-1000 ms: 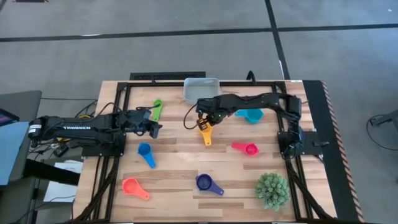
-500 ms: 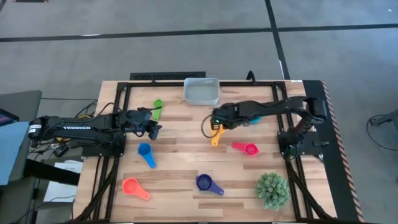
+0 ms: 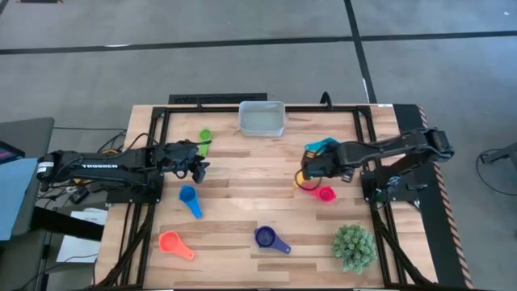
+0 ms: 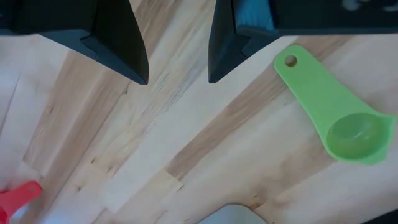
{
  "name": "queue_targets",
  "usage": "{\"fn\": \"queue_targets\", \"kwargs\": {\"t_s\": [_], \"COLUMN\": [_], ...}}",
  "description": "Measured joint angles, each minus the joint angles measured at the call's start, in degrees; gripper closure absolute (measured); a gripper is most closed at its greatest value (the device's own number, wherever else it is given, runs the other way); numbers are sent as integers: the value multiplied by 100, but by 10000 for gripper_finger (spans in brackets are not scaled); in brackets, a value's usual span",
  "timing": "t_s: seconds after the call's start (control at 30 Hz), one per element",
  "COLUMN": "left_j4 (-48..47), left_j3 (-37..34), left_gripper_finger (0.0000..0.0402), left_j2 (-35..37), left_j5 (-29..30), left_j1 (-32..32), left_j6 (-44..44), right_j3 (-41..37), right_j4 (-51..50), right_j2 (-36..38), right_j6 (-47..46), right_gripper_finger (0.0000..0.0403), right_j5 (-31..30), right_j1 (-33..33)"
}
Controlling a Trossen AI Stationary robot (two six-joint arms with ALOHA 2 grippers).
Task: Nest measuring cups in basket
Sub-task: Stack the yellow measuring cup on top of the light blue measuring cup
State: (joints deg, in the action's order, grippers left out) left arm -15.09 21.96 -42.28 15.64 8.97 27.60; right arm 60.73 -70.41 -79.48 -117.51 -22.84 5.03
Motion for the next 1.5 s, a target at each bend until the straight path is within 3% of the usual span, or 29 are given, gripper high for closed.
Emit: {"fn": "queue_targets", "kwargs": {"t_s": [0.2, 0.43, 0.7, 0.93, 1.3, 1.5], "left_j4": [0, 0, -2, -98, -111, -54], "left_j3": [0, -2, -2, -2, -2, -2], "left_gripper_finger": [248, 248, 248, 248, 248, 248], "left_j2": [0, 0, 0, 0, -1, -2], "left_j5": [2, 122, 122, 124, 168, 168], "left_j1": [0, 11, 11, 11, 11, 11], "left_j6": [-176, -436, -444, -440, -443, -440], "right_j3": [0, 0, -123, -853, -1152, -1150], "right_j4": [-1183, -1100, -790, 543, 665, 661], "right_j2": [397, 492, 350, 376, 359, 383], "right_j6": [-1053, -945, -421, -835, -1176, -799], "right_gripper_finger": [387, 388, 385, 383, 368, 329], "right_j5": [-283, -739, -720, -465, 3, 635], "right_j1": [-21, -997, -1722, -1946, -1912, -1911]}}
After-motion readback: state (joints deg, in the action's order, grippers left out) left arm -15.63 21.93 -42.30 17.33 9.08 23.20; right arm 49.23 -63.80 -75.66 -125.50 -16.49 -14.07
